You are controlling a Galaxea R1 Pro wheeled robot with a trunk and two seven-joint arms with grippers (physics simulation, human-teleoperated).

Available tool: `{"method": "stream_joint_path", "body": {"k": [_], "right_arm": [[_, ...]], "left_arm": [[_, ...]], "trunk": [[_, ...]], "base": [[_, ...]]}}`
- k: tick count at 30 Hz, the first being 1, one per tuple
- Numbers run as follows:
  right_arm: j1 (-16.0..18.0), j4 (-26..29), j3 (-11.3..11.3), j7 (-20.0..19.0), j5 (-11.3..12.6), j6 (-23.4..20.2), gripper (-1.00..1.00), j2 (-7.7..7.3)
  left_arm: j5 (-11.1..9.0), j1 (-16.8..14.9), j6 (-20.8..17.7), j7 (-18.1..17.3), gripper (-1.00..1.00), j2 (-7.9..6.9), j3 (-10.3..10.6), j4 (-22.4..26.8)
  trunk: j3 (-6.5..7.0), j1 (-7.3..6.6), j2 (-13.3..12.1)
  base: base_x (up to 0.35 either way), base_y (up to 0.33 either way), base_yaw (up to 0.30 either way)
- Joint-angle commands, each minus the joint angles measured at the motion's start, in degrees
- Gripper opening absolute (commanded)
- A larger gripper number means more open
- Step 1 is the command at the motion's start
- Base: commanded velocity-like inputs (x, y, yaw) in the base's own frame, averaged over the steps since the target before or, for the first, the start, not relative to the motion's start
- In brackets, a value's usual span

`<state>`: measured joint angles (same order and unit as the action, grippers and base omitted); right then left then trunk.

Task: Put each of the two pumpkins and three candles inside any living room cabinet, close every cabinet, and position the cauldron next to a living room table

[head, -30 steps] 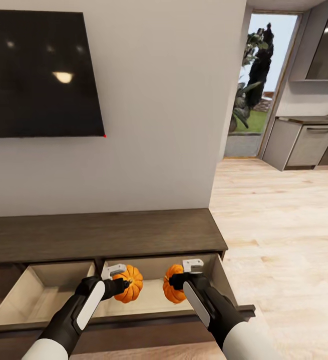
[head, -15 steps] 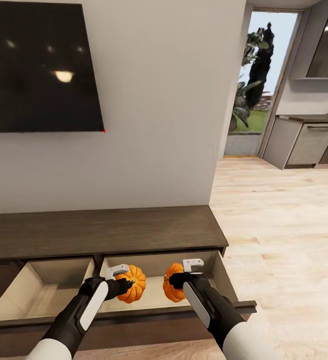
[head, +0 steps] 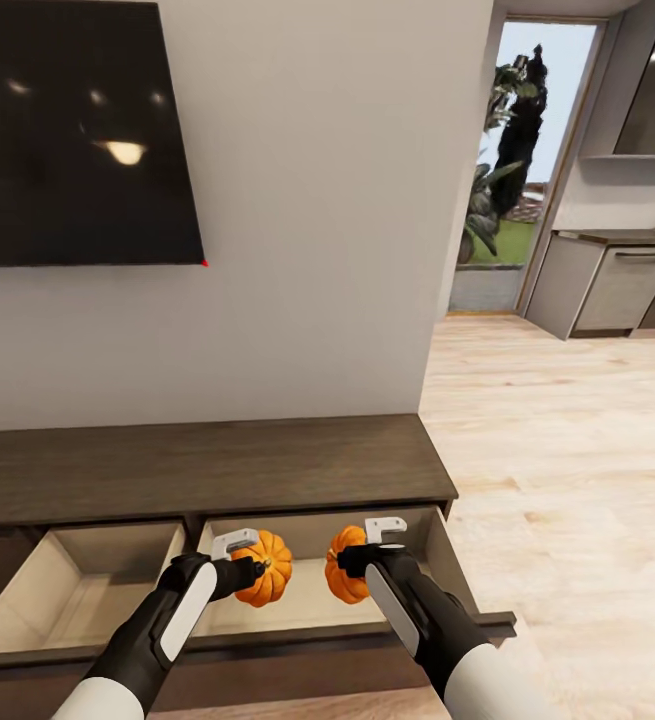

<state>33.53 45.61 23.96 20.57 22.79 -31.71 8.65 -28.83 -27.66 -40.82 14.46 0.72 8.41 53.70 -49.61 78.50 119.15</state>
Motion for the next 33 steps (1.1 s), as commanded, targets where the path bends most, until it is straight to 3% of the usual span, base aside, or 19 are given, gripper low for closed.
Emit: {"method": "stream_joint_path", "body": {"k": [1, 14, 33], "right_arm": [[0.05, 0.05, 0.21, 0.56, 0.59, -0.11, -1.00, -0.03], [0.05, 0.01, 0.21, 0.58, 0.59, -0.11, -1.00, -0.03], [0.05, 0.04, 0.21, 0.86, -0.14, 0.90, -1.00, -0.03]], "left_arm": [[-0.62, -0.03, -0.14, 0.55, -1.00, -0.01, 0.10, 0.08], [-0.62, -0.03, -0.14, 0.55, -1.00, -0.05, 0.09, 0.41], [-0.28, -0.01, 1.22, 1.58, -1.00, -0.01, 0.05, 0.61]], "trunk": [[-0.05, -0.01, 0.03], [-0.05, -0.01, 0.03], [-3.47, 4.17, 7.65]], "base": [[0.016, -0.004, 0.000], [0.034, -0.014, 0.000], [0.000, 0.000, 0.000]]}}
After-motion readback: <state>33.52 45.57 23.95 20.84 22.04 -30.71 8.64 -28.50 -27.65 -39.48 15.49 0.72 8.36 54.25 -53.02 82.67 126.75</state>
